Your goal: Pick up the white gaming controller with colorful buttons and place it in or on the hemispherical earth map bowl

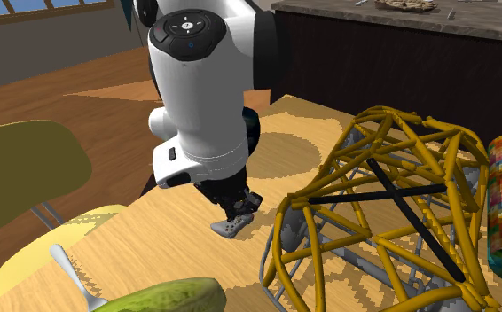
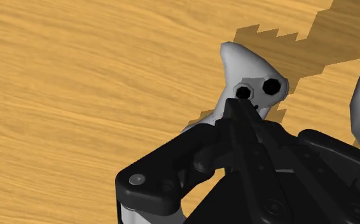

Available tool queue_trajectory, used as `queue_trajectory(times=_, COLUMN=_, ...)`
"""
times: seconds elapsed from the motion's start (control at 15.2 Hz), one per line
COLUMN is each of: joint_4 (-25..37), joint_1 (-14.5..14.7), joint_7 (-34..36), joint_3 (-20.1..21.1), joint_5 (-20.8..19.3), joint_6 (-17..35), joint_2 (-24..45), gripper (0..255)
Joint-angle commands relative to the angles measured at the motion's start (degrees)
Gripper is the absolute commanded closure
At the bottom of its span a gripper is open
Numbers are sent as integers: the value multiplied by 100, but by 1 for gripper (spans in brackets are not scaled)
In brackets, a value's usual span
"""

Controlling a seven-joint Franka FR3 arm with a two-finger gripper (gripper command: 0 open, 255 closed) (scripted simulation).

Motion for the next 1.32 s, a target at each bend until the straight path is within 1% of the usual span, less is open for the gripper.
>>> queue_trajectory(times=0.0, joint_4=0, joint_1=0, joint_7=0, joint_3=0, joint_5=0, joint_6=0, joint_2=0, gripper=255)
queue_trajectory(times=0.07, joint_4=0, joint_1=0, joint_7=0, joint_3=0, joint_5=0, joint_6=0, joint_2=0, gripper=0)
queue_trajectory(times=0.2, joint_4=-460, joint_1=130, joint_7=128, joint_3=46, joint_5=249, joint_6=538, joint_2=-748, gripper=0)
queue_trajectory(times=0.26, joint_4=-471, joint_1=134, joint_7=132, joint_3=46, joint_5=254, joint_6=550, joint_2=-765, gripper=0)
queue_trajectory(times=0.73, joint_4=-1004, joint_1=173, joint_7=113, joint_3=162, joint_5=331, joint_6=1136, joint_2=-718, gripper=0)
queue_trajectory(times=1.25, joint_4=-1003, joint_1=173, joint_7=113, joint_3=162, joint_5=331, joint_6=1135, joint_2=-718, gripper=0)
